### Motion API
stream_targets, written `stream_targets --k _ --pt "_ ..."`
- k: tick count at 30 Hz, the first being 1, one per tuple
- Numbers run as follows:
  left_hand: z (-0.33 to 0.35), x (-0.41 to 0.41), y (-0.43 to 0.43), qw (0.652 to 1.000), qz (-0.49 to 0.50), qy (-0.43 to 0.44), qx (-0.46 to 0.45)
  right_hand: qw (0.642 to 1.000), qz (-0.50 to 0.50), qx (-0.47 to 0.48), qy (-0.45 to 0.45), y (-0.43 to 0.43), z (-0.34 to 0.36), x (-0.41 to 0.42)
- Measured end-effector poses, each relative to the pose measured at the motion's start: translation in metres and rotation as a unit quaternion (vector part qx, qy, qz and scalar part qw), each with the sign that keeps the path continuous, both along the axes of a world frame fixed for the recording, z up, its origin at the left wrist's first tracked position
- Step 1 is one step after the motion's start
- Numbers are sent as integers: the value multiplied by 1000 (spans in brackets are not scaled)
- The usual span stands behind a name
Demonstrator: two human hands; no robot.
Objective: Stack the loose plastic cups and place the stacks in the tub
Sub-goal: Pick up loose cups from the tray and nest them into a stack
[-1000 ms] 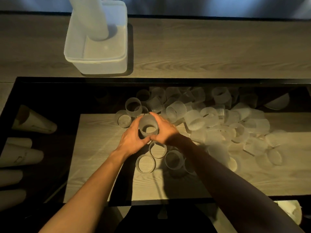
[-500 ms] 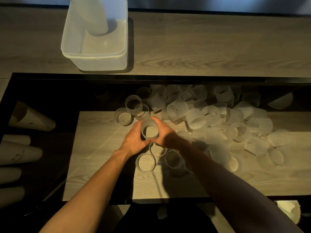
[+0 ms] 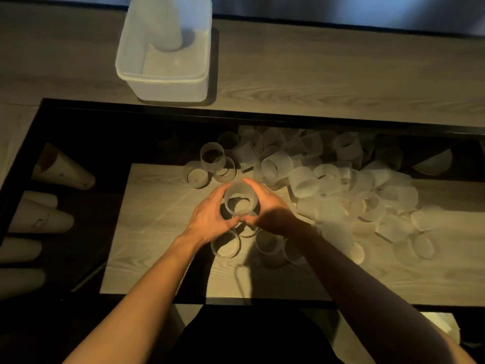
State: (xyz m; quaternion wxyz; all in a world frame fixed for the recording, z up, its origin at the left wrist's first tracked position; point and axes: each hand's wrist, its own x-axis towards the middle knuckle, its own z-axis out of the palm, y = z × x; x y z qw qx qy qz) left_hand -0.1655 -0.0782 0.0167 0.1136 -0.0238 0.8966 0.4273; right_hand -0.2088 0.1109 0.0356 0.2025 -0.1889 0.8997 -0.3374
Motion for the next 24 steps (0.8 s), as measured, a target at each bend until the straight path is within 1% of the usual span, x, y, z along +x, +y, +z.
stream_targets --k 4,13,18,24 --pt "8 22 11 1000 -7 2 -2 1000 17 2 -7 16 9 19" --pt "0 39 28 999 -5 -51 8 999 15 20 -27 28 2 36" --pt "-8 40 29 998 -13 -52 -11 999 24 39 -4 28 -14 37" --pt "-25 40 35 996 -12 -84 -18 996 48 72 14 23 -31 35"
